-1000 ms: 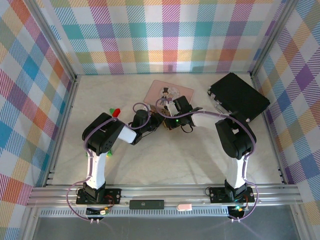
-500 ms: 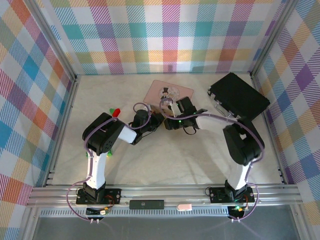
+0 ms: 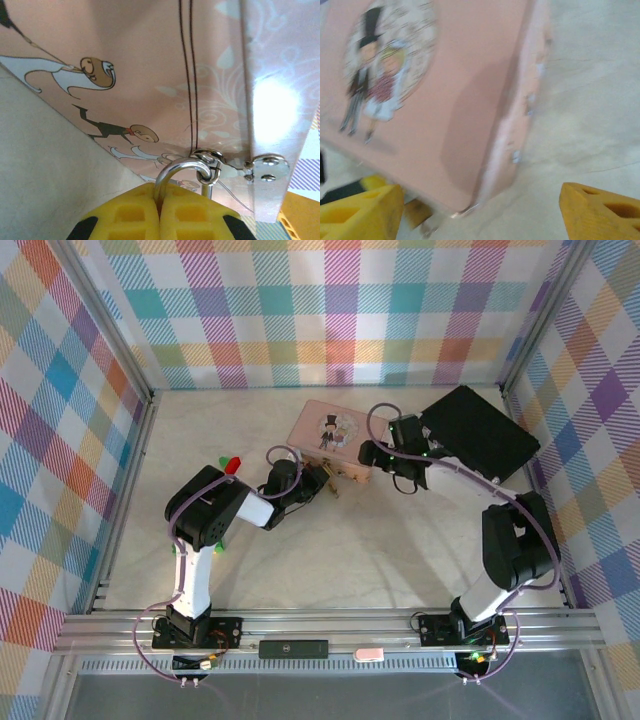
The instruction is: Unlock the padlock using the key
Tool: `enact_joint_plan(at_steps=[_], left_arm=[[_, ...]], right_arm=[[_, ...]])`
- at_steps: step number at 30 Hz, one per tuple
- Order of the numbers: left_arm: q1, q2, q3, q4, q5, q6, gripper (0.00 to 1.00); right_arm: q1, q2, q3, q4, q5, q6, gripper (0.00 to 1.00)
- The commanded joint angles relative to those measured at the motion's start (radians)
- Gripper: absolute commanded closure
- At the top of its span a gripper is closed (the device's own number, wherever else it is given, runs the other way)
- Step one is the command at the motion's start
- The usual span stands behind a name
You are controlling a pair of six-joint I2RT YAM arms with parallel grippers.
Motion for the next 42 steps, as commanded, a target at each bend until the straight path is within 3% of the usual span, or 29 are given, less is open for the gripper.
enact_joint_plan(at_steps=[1,10,29,33,42], left_arm=[[-0.005,-0.029,-0.007,-0.008,-0.056,-0.038,1.0],[-0.01,-0.041,-0.027,0.043,-0.177,-0.141,1.0],[-0.031,-0.087,-0.026,-0.108,-0.548,-0.44,1.0],[-0.03,-0.067,-0.012,-0.074,-0.577,-0.528,1.0],[-0.019,-0.115,0.018,-0.115,-0.524,-0.387,1.0]], right_arm=[[0.002,0.072,0.046,0.036,0.041,0.081,0.19],[0.002,0.174,0.052,0.034,0.063,0.193,0.22],[0.012,0.167,0.008,0.05,0.124,0.334,0.28],[0.017,0.173,0.011,0.053,0.12,0.349,0.28],[0.018,0.16,0.047,0.062,0.101,0.308,0.28]])
